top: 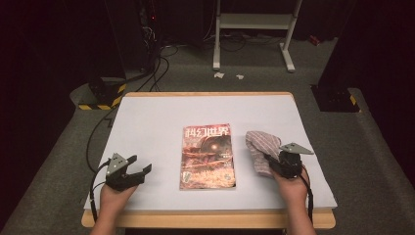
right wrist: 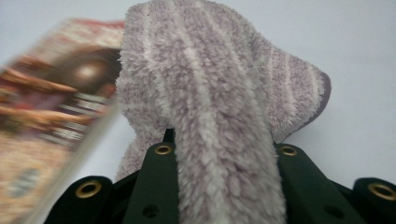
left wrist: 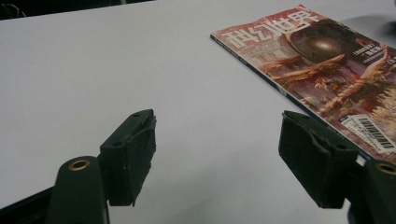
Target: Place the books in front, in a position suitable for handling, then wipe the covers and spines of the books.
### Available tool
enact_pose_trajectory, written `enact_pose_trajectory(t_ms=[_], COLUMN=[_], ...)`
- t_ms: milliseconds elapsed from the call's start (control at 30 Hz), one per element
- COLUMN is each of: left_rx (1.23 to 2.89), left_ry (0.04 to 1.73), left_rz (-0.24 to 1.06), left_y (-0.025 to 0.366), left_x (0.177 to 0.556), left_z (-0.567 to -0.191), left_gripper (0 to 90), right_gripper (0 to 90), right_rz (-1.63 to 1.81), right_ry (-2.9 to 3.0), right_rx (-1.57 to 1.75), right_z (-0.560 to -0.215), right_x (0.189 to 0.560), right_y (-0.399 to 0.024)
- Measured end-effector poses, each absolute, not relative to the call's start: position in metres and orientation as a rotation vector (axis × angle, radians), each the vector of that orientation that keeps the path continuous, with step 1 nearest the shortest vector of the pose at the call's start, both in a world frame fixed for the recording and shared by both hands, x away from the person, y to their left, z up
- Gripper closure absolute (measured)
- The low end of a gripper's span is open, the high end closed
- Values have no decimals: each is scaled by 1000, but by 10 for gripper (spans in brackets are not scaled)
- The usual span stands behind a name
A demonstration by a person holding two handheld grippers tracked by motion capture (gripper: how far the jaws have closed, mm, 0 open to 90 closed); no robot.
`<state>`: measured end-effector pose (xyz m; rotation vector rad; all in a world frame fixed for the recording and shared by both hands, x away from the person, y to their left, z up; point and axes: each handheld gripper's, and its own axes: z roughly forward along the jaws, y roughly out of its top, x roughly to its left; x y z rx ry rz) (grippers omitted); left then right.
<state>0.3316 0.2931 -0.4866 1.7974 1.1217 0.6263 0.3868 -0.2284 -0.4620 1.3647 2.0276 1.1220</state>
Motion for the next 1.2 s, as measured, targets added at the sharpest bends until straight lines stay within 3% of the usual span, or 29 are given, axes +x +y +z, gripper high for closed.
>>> enact_pose_trajectory(t_ms=[200,400,600,1200], left_rx=[1817,1798,1785,1735], left_ry=[1097,1078,1065,1064], left_rz=[624,625,627,628], left_y=[286,284,283,297], left_x=[338,342,345,339], left_z=[-485,-480,-477,-471], left_gripper=[276,276,276,275], right_gripper=[729,729,728,721], right_rz=[1244,1157,1021,1046], right_ry=[2115,2316,2381,2571], right_rx=[1171,1085,1082,837], right_z=[-441,-466,-487,-489], right_x=[363,356,358,341], right_y=[-185,-128,-108,-1])
